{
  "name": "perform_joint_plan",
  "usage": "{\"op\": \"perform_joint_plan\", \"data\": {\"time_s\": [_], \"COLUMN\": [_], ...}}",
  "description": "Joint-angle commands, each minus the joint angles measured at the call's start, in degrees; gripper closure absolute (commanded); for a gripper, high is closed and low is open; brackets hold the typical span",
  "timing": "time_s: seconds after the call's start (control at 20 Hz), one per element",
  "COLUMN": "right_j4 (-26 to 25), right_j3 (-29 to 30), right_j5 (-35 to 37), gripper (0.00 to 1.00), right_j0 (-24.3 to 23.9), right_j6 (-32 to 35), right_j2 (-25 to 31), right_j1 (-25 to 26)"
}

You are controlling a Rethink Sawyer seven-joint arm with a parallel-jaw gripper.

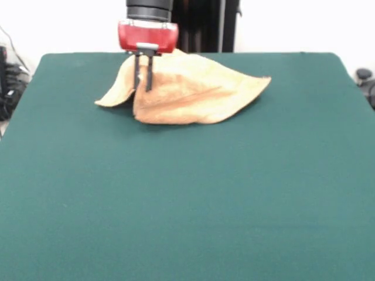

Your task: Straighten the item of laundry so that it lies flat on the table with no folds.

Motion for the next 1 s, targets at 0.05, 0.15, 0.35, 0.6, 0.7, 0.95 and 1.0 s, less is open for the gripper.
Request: {"op": "perform_joint_plan", "data": {"time_s": [0.05,0.15,0.35,0.6,0.7,0.95,1.0], "right_j4": [2.21,2.88,3.52,5.70,8.10,12.07,12.27], "right_j3": [-5.67,-5.91,-5.88,-4.44,-3.59,-2.74,-2.76], "right_j5": [-12.17,-16.11,-20.70,-27.78,-30.00,-36.64,-36.98], "gripper": [1.00,1.00,1.00,1.00,1.00,1.00,1.00], "right_j0": [2.90,3.49,4.40,7.51,9.43,11.12,11.40], "right_j6": [1.89,0.69,-0.31,-3.41,-4.83,-6.22,-5.88], "right_j2": [-4.98,-5.97,-6.91,-10.35,-12.91,-17.32,-17.79], "right_j1": [3.31,3.75,3.86,1.79,1.48,3.85,4.05]}}
